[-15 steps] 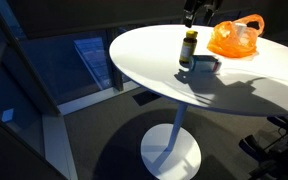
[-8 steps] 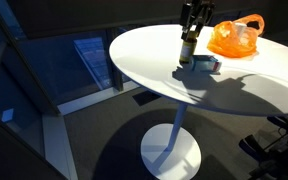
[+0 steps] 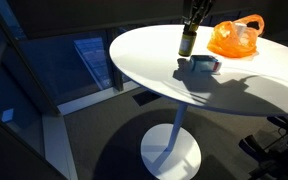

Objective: Pick up the brown and yellow tin from the table and put it in the orange plastic bag.

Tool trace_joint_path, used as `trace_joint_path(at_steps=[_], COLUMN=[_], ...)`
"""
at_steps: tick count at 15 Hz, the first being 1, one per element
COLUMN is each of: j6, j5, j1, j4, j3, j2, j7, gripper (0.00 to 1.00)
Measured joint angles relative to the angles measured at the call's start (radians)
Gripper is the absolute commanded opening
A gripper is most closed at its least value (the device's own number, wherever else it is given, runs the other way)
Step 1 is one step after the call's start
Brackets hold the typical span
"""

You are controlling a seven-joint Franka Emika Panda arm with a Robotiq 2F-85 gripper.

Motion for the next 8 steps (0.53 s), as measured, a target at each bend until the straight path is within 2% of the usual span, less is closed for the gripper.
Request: trace_joint_path(at_steps=[8], j6=[-0.057], j5=[-0.014], j1=[-0.057], j4=[-0.031], j3=[-0.064], j2=[-0.17], j7=[0.001], gripper=[0.19])
